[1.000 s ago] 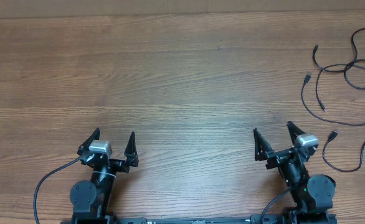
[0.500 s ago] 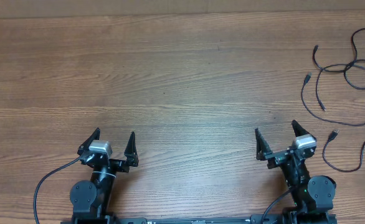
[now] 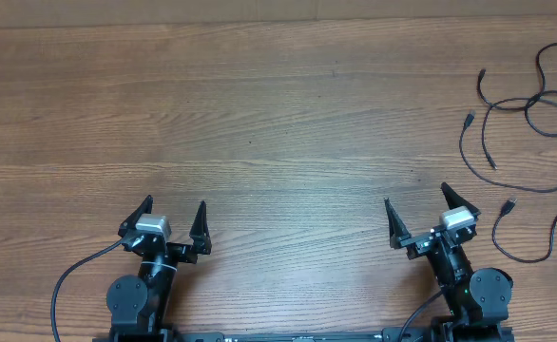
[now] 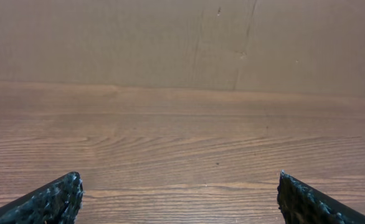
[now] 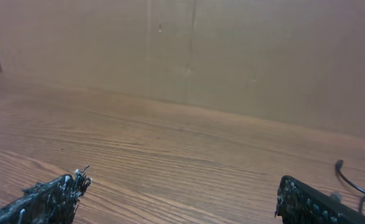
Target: Untangle cables
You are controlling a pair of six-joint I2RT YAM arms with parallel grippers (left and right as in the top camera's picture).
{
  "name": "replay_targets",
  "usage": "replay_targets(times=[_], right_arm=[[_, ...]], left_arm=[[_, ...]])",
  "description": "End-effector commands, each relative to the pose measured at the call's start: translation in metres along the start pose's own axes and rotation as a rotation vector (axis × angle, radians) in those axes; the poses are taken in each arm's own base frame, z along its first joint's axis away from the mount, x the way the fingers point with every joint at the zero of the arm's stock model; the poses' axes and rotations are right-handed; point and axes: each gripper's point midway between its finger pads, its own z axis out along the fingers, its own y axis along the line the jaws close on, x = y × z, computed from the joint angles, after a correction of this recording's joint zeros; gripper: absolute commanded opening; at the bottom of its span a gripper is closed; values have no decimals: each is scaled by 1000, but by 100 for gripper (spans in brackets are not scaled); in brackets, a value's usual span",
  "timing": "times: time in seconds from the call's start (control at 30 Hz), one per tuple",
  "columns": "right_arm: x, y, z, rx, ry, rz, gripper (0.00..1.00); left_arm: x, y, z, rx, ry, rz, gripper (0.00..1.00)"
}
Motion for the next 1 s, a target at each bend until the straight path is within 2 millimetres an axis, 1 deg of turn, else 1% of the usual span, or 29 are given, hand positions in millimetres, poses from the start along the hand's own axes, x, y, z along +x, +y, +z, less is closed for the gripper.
replay_targets(times=[0.0,0.1,0.97], right_arm=[[3,-12,0,71,2,41,100],[6,-21,-1,121,8,95,100],[5,-20,-1,119,8,93,100]], left_arm=[[0,1,-1,2,-6,19,100],[0,1,-1,2,-6,19,100],[0,1,-1,2,-6,19,100]])
